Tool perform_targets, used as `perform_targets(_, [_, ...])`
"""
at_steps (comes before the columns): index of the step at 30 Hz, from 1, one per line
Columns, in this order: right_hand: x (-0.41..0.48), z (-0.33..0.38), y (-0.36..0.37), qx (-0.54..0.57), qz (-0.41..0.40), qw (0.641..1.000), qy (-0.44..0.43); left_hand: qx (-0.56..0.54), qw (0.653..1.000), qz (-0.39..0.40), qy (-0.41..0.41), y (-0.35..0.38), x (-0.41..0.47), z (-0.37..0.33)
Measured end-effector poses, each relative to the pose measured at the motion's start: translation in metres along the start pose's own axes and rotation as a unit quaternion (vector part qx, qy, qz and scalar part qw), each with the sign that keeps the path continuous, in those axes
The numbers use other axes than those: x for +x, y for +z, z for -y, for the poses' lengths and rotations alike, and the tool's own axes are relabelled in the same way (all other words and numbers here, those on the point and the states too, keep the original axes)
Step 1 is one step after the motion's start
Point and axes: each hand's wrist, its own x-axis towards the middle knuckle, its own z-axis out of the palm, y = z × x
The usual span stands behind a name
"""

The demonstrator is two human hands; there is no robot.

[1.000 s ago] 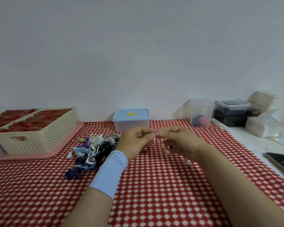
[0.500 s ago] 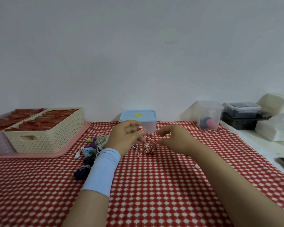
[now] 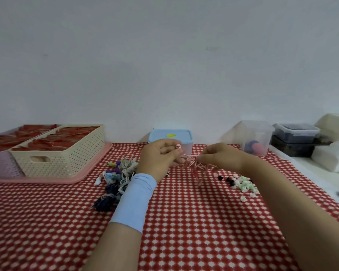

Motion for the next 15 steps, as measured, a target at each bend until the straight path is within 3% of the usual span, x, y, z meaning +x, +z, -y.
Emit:
perform_targets(4, [-0.008,-0.005,-0.003,0.103,0.003,0.994,0.038,0.031,0.999,0.001,0.005,0.013,0.004,0.009])
perform_targets(8, [-0.001,-0.018,0.006,0.084,-0.03,0.995,0.046,0.252,0.967,-0.017,0.028,0.015,0.007,0.024])
perform_targets(15, [-0.002,-0.04,-0.006,0.05,-0.106,0.993,0.013,0.38,0.92,0.095,0.003,0.016,0.005,0.027])
